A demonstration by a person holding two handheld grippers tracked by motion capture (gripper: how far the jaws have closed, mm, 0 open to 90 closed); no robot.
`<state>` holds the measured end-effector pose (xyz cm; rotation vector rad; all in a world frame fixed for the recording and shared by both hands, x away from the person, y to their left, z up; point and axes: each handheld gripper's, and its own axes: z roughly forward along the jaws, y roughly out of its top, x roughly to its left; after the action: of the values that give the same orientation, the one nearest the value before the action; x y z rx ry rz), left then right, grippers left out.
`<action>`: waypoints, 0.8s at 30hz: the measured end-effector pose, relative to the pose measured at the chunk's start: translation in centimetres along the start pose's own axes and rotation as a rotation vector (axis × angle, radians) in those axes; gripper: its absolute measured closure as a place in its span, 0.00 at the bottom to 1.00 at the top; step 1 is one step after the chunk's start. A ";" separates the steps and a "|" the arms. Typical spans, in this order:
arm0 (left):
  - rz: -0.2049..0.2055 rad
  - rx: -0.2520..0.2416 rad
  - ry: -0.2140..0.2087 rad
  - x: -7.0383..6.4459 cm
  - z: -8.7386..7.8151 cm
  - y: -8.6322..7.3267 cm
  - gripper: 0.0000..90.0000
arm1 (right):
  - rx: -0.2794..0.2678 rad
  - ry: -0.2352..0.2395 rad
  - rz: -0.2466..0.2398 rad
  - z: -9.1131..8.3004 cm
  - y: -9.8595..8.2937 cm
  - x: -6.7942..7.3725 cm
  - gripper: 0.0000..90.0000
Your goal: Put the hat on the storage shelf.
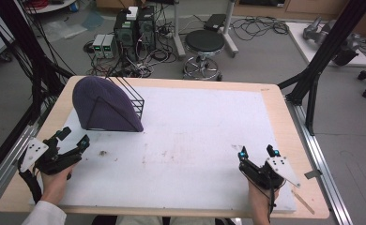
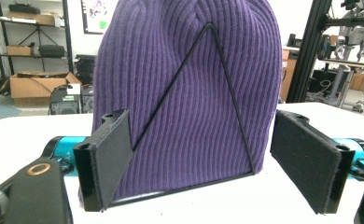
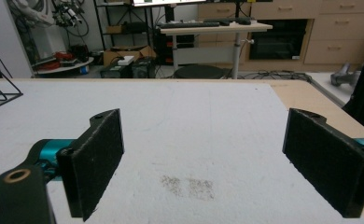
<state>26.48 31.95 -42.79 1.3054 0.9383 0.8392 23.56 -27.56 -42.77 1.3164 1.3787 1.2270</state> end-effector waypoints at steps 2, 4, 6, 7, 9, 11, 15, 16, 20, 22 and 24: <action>-0.012 0.000 0.008 0.1 -0.2 -0.3 0.23 | 0.011 -0.004 0.005 0.0 -0.3 -0.1 0.13; -0.016 0.003 0.012 0.1 -0.3 -0.6 0.24 | 0.022 -0.005 0.014 0.0 -0.6 -0.2 0.13; -0.016 0.004 0.012 0.1 -0.4 -0.7 0.24 | 0.031 -0.002 0.016 0.0 -0.8 -0.2 0.13; -0.015 0.005 0.013 0.0 -0.4 -0.8 0.24 | 0.037 -0.004 0.007 0.0 -0.9 -0.2 0.13; -0.019 -0.001 0.012 0.0 -0.5 -0.8 0.24 | 0.052 -0.004 0.005 0.1 -1.1 0.0 0.13; -0.021 -0.003 0.006 -0.1 -0.7 -0.9 0.24 | 0.060 -0.001 -0.003 0.2 -1.3 0.0 0.13; -0.022 -0.014 -0.005 -0.3 -0.9 -0.9 0.24 | 0.051 -0.001 0.002 -0.1 -1.3 0.3 0.13; -0.021 -0.015 -0.006 -0.4 -1.0 -0.8 0.24 | 0.050 -0.001 0.001 -0.1 -1.3 0.3 0.13; -0.020 -0.032 -0.007 -0.4 -1.2 -0.7 0.24 | 0.030 -0.005 0.004 -0.4 -1.3 0.3 0.13; -0.020 -0.033 -0.006 -0.4 -1.3 -0.7 0.24 | 0.023 -0.010 0.004 -0.5 -1.2 0.3 0.13; -0.022 -0.033 -0.003 -0.3 -1.4 -0.7 0.24 | 0.025 -0.008 0.009 -0.6 -1.3 0.2 0.13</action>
<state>25.10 32.17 -43.50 1.2653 0.9314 0.8328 22.73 -27.35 -43.90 1.3444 1.3879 1.2123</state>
